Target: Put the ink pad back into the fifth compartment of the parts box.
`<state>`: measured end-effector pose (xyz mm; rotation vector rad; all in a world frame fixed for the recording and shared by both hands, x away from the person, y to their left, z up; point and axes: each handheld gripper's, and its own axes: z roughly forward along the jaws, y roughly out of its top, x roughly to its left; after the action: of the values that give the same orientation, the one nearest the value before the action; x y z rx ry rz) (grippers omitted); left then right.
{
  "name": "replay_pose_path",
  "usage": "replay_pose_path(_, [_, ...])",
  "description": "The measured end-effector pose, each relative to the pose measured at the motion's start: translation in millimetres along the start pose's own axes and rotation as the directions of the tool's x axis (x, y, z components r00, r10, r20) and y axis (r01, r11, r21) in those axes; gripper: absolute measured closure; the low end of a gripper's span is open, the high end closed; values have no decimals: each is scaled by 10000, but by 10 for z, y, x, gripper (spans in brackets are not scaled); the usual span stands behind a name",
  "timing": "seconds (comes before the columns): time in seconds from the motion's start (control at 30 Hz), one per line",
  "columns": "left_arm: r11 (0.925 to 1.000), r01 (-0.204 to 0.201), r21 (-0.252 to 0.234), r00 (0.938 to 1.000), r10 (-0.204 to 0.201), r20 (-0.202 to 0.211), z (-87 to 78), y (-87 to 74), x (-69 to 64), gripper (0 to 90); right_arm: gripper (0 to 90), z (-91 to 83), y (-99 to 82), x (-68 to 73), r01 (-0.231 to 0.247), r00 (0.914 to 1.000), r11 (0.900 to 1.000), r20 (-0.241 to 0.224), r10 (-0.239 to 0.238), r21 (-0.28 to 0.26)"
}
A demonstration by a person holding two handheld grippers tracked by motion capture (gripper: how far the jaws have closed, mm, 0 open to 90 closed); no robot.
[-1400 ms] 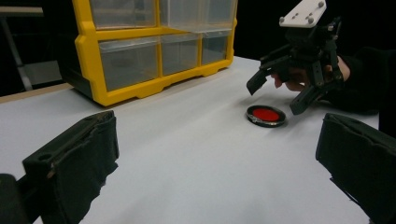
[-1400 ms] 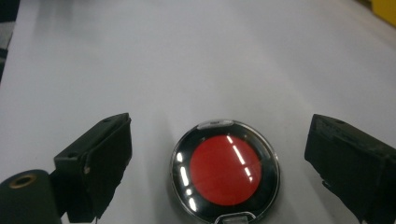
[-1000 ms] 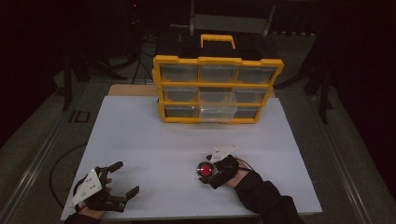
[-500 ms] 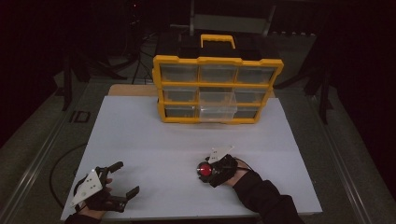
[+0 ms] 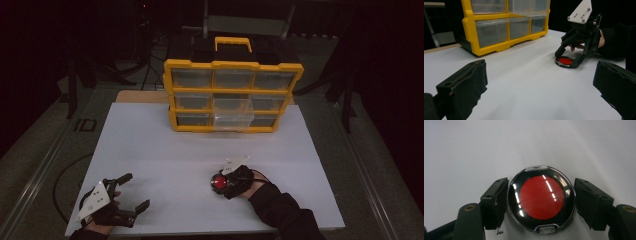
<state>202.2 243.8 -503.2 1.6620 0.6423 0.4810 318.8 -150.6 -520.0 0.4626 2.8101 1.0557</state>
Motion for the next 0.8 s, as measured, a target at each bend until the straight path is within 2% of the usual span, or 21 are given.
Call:
replay_pose_path(0.3, [10000,26,-26,10000,-26,-25,-5,2,2,3,301,-36,30,-2,208,9994,9998,-270,-207,35])
replay_pose_path(0.8, [10000,39,-32,10000,-39,-16,-2,3,2,3,301,-319,151,-15,556,9982,9984,-241,-555,46])
